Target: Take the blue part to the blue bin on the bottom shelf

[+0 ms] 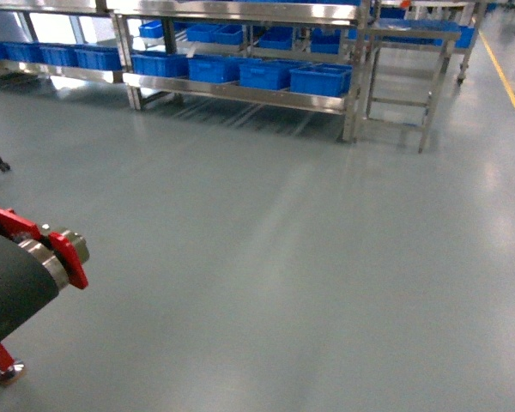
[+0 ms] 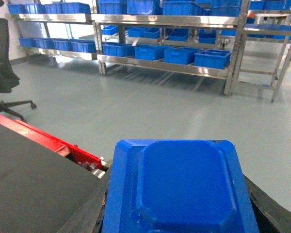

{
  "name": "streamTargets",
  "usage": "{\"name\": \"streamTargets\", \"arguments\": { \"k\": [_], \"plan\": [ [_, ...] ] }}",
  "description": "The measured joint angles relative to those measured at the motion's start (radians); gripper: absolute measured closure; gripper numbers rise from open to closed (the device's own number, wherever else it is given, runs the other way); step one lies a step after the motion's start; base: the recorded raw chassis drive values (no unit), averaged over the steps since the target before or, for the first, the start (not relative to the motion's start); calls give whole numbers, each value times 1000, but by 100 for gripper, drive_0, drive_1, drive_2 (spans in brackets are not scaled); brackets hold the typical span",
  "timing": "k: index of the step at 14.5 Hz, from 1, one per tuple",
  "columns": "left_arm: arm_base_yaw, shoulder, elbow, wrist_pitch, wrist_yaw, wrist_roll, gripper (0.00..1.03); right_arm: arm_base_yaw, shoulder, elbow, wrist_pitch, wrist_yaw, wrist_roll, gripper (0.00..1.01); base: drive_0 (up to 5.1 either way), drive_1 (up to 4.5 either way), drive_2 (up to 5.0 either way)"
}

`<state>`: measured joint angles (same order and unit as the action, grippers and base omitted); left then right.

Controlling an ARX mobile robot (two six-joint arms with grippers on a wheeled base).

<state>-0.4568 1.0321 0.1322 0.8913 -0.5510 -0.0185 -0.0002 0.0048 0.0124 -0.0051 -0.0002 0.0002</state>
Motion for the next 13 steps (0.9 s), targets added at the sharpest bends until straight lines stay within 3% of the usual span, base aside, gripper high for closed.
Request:
{"name": "streamTargets", "arguments": {
  "k": [13],
  "plan": [
    [0,0,0,0,0,0,58,0,0,0,0,0,0,3,-162,-162,-162]
  ]
}}
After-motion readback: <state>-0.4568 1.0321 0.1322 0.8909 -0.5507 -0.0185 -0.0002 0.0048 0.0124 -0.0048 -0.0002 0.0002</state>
